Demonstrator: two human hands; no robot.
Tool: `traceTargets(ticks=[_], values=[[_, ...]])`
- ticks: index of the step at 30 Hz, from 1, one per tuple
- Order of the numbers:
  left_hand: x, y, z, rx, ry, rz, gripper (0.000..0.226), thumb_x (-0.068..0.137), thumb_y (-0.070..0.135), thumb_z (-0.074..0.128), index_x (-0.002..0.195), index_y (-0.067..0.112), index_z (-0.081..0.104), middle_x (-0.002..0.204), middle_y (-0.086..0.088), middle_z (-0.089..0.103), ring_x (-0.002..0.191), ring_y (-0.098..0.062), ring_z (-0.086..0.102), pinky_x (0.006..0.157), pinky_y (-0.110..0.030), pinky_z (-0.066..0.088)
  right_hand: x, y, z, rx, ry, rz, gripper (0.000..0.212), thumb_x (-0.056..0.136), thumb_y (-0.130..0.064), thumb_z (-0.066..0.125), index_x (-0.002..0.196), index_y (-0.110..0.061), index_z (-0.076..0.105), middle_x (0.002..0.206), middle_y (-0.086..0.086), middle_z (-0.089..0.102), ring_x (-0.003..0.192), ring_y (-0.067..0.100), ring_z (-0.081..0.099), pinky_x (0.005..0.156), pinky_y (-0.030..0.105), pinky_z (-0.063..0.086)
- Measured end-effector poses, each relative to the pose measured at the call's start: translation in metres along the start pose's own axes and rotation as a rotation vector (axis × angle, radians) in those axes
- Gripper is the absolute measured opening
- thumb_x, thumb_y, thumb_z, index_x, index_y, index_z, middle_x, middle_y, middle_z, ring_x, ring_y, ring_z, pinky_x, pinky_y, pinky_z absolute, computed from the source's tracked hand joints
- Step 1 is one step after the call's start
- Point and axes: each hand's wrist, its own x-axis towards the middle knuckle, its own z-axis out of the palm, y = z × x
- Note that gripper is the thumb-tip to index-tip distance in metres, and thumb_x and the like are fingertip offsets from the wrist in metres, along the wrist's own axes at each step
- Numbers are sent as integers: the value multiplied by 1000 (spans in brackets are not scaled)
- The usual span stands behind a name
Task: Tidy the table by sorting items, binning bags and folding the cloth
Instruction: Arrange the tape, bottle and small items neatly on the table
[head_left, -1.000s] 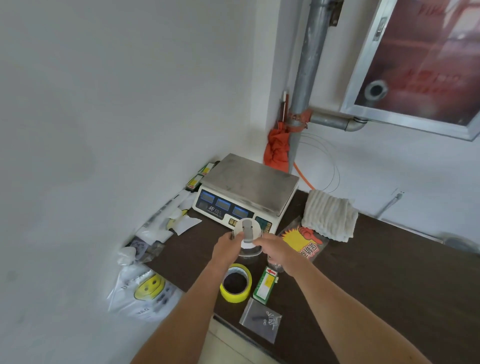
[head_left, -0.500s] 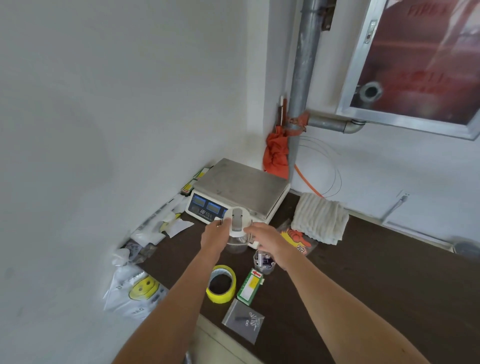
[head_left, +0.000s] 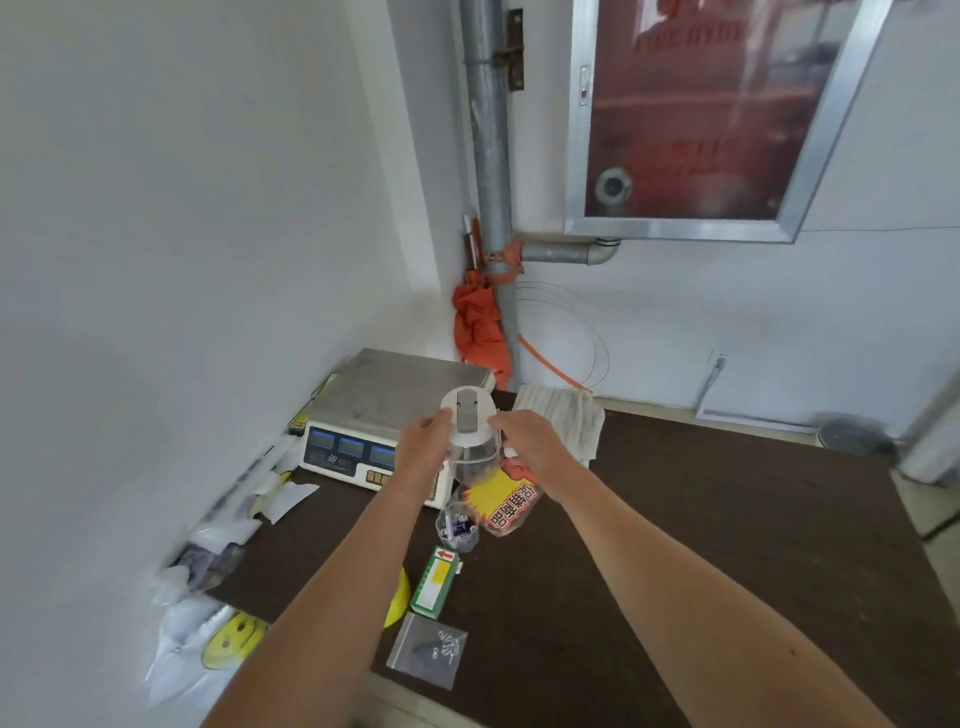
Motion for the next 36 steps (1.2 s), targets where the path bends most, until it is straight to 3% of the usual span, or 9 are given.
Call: traceTargets(ticks=[2, 4, 8, 10, 12, 15, 19, 27, 36], values=[[-4, 6, 21, 7, -52, 19, 27, 95, 42, 53, 87, 20, 67, 98, -9, 72, 95, -28, 67, 96, -51, 54, -7, 5, -24, 18, 37, 14, 31, 89, -34, 64, 111, -13, 68, 112, 8, 67, 108, 27, 64, 100, 51, 51], [-11, 12, 45, 18, -120, 10, 29, 93, 44, 54, 88, 19, 68, 97, -7, 73, 94, -26, 68, 96, -47, 54, -14, 13, -49, 64, 89, 38, 33, 87, -36, 68, 115, -17, 64, 118, 5, 66, 111, 23, 62, 102, 48, 50], [-28, 24, 94, 21, -255, -21, 28, 94, 39, 56, 97, 15, 70, 95, -8, 72, 81, -21, 67, 75, -35, 55, -27, 27, -98, 93, 203, 49, 37, 90, -34, 65, 122, -14, 66, 122, 5, 65, 112, 23, 60, 104, 48, 48], [-35, 28, 119, 24, -294, -24, 36, 93, 42, 57, 112, 14, 69, 97, -8, 71, 87, -23, 69, 80, -42, 61, -36, 34, -122, 111, 256, 61, 36, 92, -34, 63, 122, -14, 65, 120, 4, 65, 110, 22, 61, 104, 48, 48], [-44, 32, 145, 56, -333, -20, 35, 96, 41, 55, 114, 13, 65, 96, -7, 69, 93, -27, 68, 92, -49, 57, -46, 43, -144, 123, 297, 77, 32, 93, -34, 61, 119, -16, 64, 116, 3, 66, 106, 20, 61, 104, 46, 48], [-61, 38, 183, 91, -396, -5, 24, 101, 36, 52, 110, 17, 61, 100, -5, 67, 92, -22, 65, 81, -38, 55, -61, 60, -177, 130, 347, 79, 29, 93, -33, 58, 115, -15, 65, 108, 1, 68, 100, 17, 63, 102, 45, 50], [-83, 34, 232, 139, -493, -32, 31, 100, 37, 54, 120, 15, 61, 116, -9, 69, 99, -24, 65, 75, -34, 49, -79, 92, -220, 158, 425, 123, 44, 92, -37, 60, 129, -13, 61, 118, 3, 65, 103, 18, 63, 98, 44, 53], [-126, 19, 311, 223, -611, -79, 43, 101, 37, 55, 137, 14, 55, 125, -10, 66, 105, -26, 67, 87, -39, 52, -111, 141, -291, 196, 540, 210, 41, 95, -35, 58, 129, -12, 59, 119, 4, 64, 105, 21, 63, 97, 42, 53], [-146, -6, 356, 299, -626, -136, 44, 101, 40, 53, 139, 16, 54, 103, -4, 64, 100, -26, 71, 96, -43, 55, -124, 176, -325, 203, 597, 291, 42, 90, -34, 61, 127, -13, 62, 120, 4, 64, 108, 22, 62, 98, 43, 54]])
